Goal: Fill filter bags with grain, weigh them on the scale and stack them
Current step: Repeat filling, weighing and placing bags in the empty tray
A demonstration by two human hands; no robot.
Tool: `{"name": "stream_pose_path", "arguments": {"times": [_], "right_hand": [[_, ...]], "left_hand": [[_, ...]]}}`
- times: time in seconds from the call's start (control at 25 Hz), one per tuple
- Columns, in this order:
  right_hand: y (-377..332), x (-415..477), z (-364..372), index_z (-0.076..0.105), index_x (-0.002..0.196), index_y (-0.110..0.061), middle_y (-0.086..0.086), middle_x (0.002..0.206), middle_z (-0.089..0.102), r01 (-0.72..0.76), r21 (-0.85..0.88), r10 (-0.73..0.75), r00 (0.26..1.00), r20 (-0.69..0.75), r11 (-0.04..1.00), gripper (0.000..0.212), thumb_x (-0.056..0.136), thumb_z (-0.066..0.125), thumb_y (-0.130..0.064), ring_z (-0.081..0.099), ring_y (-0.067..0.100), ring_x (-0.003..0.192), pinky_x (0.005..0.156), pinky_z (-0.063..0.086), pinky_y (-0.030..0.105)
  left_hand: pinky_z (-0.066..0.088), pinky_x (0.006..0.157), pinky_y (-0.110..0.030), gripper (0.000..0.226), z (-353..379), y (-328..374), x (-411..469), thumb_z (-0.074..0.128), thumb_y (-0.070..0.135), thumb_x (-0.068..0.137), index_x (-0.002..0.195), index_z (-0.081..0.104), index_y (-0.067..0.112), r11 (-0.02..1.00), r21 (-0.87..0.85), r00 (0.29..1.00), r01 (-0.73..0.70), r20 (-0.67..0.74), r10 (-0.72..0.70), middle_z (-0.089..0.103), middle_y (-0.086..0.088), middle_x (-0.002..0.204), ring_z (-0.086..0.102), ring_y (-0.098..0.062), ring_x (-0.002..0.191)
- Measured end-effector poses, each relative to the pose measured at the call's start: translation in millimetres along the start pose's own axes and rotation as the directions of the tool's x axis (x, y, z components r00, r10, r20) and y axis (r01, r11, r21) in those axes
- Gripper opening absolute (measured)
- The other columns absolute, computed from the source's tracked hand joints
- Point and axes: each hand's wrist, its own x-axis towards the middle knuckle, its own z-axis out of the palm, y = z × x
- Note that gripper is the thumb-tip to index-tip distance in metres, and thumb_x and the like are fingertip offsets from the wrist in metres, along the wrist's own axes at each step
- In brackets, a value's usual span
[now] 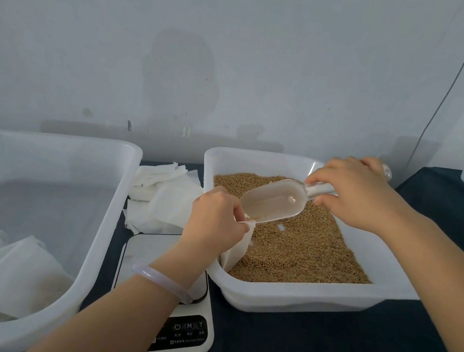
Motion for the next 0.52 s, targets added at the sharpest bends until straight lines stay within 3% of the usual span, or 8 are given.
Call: {"name": "stream_pose_path", "arguments": {"times": [0.2,0.32,0.44,0.52], "right_hand": [[1.0,-1.1,-3.0,0.061,0.115,-0.036,-0.008,0.112,0.055,0.008,-0.024,-0.009,0.999,-0.036,1.000,0.029,0.086,0.065,-0.031,0.047,0.014,0.108,0.103,0.015,0.036],[4.8,0.7,-2.2,0.063,0.111,-0.036,-0.009,0.105,0.055,-0.017,0.009,0.017,1.000,-0.024,1.000,0.028,0.084,0.068,-0.030,0.048,0.015,0.105,0.102,0.018,0.037],[13.4,0.7,11.5,0.061,0.111,-0.031,-0.009,0.111,0.060,-0.115,0.138,0.097,0.987,0.129,0.984,0.028,0.085,0.066,-0.026,0.053,0.012,0.104,0.099,0.035,0.036],[16.0,-4.6,30.8,0.058,0.111,-0.023,-0.004,0.119,0.059,-0.228,0.276,0.148,0.948,0.283,0.934,0.025,0.086,0.065,-0.020,0.054,0.012,0.098,0.085,0.043,0.027]], "left_hand": [[0.042,0.081,-0.027,0.010,1.0,-0.7,-0.1,0.075,0.020,0.074,0.071,0.066,0.017,1.000,0.006,1.000,0.002,-0.010,-0.002,0.049,0.006,0.088,0.048,-0.013,0.079],[0.039,0.073,-0.023,0.011,1.0,-1.5,-0.7,0.074,0.018,0.074,0.069,0.065,0.016,1.000,-0.010,1.000,0.015,-0.020,-0.015,0.054,0.004,0.088,0.051,-0.014,0.080],[0.039,0.067,-0.021,0.007,0.8,-1.7,-1.0,0.069,0.015,0.076,0.071,0.065,0.015,0.999,-0.019,0.999,0.047,-0.027,-0.047,0.065,0.001,0.083,0.056,-0.014,0.079],[0.042,0.064,-0.023,0.009,1.0,-0.7,-1.6,0.063,0.008,0.076,0.070,0.063,0.015,0.998,-0.034,0.998,0.057,-0.023,-0.057,0.066,0.000,0.079,0.058,-0.017,0.078]]}}
